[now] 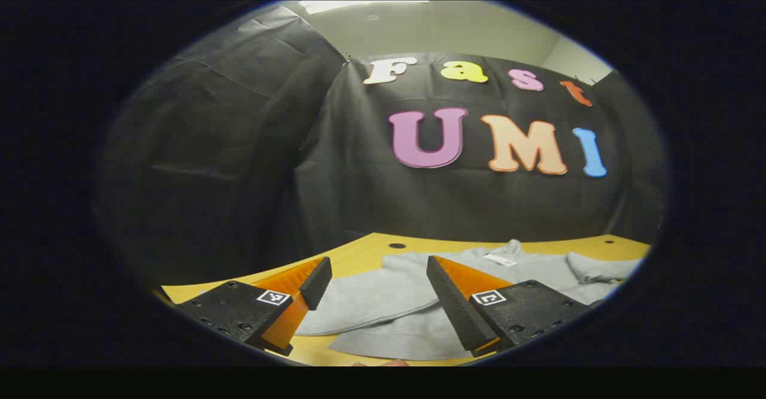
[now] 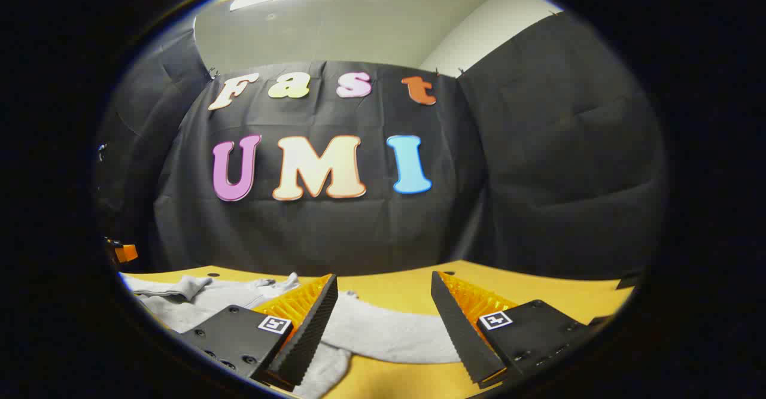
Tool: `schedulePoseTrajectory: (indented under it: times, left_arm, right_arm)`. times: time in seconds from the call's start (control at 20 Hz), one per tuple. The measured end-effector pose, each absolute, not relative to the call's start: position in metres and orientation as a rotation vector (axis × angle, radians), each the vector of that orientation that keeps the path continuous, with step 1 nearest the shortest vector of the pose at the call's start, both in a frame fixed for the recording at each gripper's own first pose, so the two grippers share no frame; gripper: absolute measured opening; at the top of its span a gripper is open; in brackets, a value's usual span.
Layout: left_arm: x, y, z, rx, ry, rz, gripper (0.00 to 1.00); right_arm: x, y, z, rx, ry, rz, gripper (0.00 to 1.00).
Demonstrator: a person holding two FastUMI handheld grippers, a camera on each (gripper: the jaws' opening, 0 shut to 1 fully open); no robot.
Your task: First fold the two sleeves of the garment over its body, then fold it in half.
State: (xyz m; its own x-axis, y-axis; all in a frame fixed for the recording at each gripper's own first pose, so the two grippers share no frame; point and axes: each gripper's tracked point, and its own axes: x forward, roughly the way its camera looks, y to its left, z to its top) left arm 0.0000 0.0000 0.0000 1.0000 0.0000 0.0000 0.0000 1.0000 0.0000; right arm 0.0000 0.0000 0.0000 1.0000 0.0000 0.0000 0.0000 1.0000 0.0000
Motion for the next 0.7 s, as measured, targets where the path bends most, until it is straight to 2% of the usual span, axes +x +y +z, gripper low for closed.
schedulePoseTrajectory:
  times: [0.05,0.35,0.4,0.7]
  left_arm:
    - [0.000,0.005,-0.007,0.017,0.008,0.004,0.94]
    - [-0.002,0.004,-0.015,0.064,0.000,-0.041,0.93]
    - [-0.003,0.001,-0.017,0.069,0.004,-0.059,0.94]
    - [-0.001,-0.023,-0.018,0.070,0.007,-0.161,0.94]
  right_arm:
    - [0.002,0.007,-0.010,-0.004,0.022,0.014,0.98]
    - [0.008,0.012,-0.047,-0.063,0.098,0.018,0.98]
    - [0.007,0.011,-0.046,-0.062,0.110,0.014,0.95]
    - [0.012,0.005,-0.049,-0.063,0.119,0.000,0.98]
